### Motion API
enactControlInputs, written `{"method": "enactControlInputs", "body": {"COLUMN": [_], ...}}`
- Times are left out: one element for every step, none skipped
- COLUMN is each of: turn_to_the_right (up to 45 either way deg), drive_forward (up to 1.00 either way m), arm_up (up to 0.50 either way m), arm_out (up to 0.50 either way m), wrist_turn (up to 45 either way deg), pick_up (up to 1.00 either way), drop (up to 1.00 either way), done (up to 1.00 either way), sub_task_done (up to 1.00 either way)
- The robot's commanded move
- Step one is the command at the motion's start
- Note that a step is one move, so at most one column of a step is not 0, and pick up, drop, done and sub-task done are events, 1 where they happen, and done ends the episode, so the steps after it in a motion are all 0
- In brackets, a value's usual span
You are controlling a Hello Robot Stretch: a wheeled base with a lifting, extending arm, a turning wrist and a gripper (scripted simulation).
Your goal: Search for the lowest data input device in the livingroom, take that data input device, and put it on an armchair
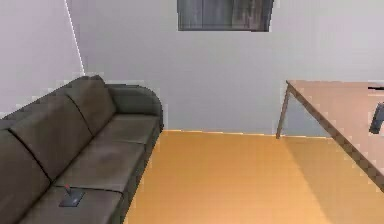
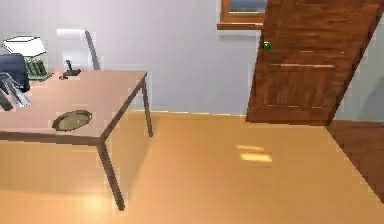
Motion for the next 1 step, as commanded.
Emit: {"method": "enactControlInputs", "body": {"turn_to_the_right": [0.0], "drive_forward": [1.0], "arm_up": [0.0], "arm_out": [0.0], "wrist_turn": [0.0], "pick_up": [0.0], "drop": [0.0], "done": [0.0], "sub_task_done": [0.0]}}
